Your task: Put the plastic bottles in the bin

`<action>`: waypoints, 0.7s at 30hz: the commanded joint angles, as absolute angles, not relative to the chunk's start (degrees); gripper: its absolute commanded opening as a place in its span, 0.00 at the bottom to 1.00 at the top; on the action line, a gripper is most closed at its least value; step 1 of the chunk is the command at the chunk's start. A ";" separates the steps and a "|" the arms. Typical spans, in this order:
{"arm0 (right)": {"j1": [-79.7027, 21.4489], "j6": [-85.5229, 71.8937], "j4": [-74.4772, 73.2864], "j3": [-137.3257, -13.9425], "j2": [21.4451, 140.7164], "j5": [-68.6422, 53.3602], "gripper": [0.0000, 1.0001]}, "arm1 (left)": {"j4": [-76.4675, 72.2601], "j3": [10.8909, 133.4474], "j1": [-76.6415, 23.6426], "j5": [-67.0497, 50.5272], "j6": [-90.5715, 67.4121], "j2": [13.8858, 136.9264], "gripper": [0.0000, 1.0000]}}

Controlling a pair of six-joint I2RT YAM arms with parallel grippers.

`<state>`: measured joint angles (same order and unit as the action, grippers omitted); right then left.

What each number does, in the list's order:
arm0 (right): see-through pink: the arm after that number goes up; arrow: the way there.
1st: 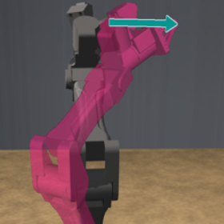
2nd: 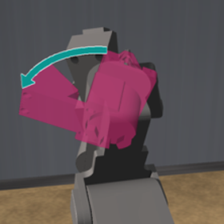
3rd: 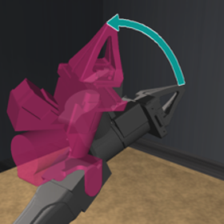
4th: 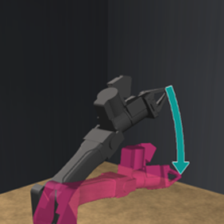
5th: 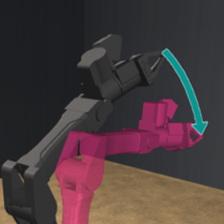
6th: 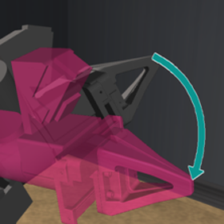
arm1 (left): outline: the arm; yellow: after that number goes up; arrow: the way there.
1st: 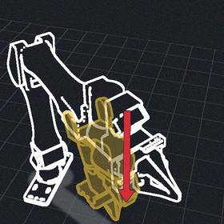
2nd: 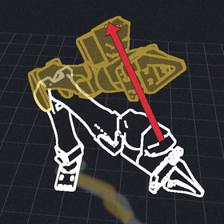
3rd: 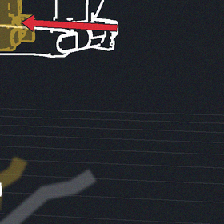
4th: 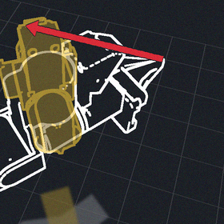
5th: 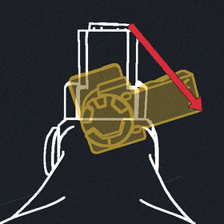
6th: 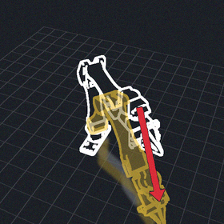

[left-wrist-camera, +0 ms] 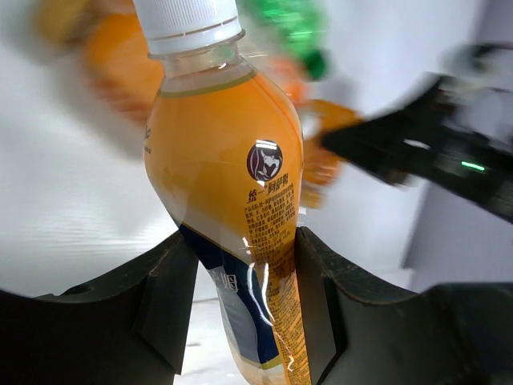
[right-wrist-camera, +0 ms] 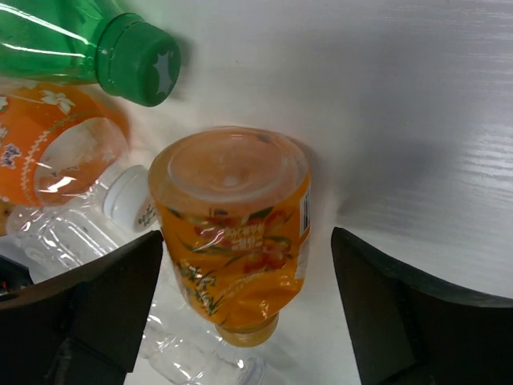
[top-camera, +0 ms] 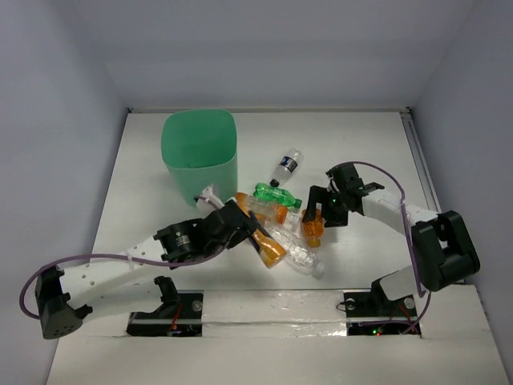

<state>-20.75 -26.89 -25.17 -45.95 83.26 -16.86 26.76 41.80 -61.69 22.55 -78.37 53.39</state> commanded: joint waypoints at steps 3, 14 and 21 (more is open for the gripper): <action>-21.18 -29.26 -20.83 -45.35 83.85 -16.35 0.75 | 27.96 59.21 -63.28 31.28 -66.64 56.77 0.33; -21.18 -30.15 -30.39 -47.37 65.50 -7.83 0.52 | 20.74 91.28 -42.12 30.59 -39.83 67.76 0.34; -21.18 -33.31 -34.19 -57.99 53.62 -10.19 0.52 | 20.91 97.21 -24.36 26.90 -31.29 73.91 0.34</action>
<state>-20.75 -31.22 -33.17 -51.92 56.29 -9.65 21.61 95.44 -28.34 28.29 -38.33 71.64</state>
